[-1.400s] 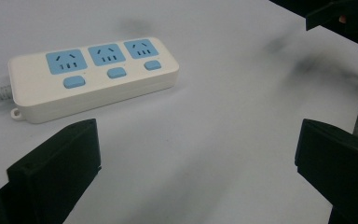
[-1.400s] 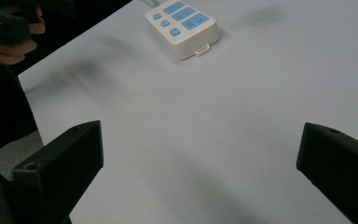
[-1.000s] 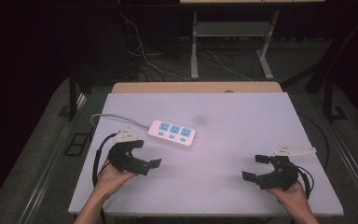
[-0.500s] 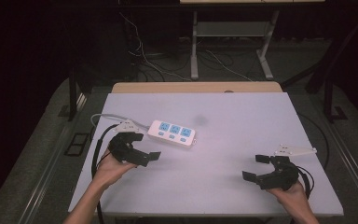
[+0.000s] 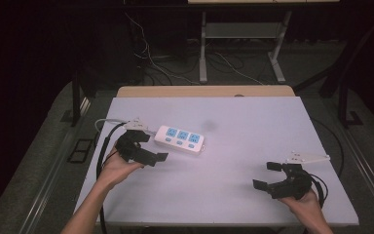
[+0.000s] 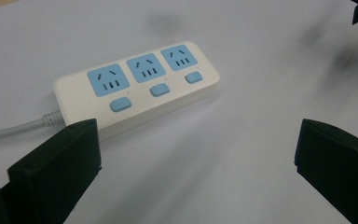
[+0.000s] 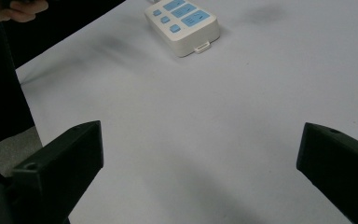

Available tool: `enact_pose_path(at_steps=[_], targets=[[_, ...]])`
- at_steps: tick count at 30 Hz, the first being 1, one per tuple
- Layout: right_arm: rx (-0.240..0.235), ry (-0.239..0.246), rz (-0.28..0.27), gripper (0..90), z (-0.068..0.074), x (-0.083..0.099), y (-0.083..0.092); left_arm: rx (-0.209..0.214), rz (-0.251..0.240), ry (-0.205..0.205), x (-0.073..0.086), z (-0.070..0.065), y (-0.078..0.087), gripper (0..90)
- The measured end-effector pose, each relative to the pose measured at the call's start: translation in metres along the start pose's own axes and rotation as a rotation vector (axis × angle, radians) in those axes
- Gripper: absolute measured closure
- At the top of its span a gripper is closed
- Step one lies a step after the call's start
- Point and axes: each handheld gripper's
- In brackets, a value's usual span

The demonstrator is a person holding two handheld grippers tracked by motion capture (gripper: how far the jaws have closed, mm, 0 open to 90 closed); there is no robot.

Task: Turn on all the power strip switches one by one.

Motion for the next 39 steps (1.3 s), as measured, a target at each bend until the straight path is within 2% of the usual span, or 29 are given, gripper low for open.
enact_pose_path(at_steps=[4,12,21,25,26,27,34,36,39], targets=[[0.001,-0.002,0.000,0.3,0.000,0.000,0.000,0.002,0.007,0.005,-0.003,0.006,-0.002,0.0],[0.003,-0.003,0.001,0.3,-0.001,0.001,0.000,-0.024,0.034,0.000,-0.013,0.018,-0.004,1.8],[0.004,0.003,0.004,0.4,-0.001,0.001,0.000,-0.057,0.052,0.008,-0.022,0.029,-0.010,9.9],[0.005,0.002,0.005,0.3,-0.001,0.001,0.000,-0.083,0.050,0.003,-0.027,0.033,-0.012,17.6],[0.005,0.001,0.005,0.3,-0.001,0.001,0.000,-0.087,0.049,0.010,-0.028,0.034,-0.012,23.3],[0.006,0.004,0.005,0.3,-0.001,0.001,0.000,-0.089,0.044,0.012,-0.029,0.035,-0.012,23.3],[0.011,0.007,0.012,0.3,-0.001,0.001,-0.001,-0.110,0.031,0.032,-0.031,0.044,-0.016,41.7],[0.012,0.005,0.010,0.4,-0.001,0.001,-0.001,-0.110,0.028,0.041,-0.031,0.047,-0.018,47.5],[0.015,0.002,0.009,0.3,-0.002,0.002,0.000,-0.118,0.029,0.054,-0.031,0.050,-0.020,61.0]])
Point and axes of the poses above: each handheld gripper's, and its own axes: y roughly backward along the jaws, x roughly out of its underside, z roughly to its left, and after that the axes turned 7 degrees about y, right-handed
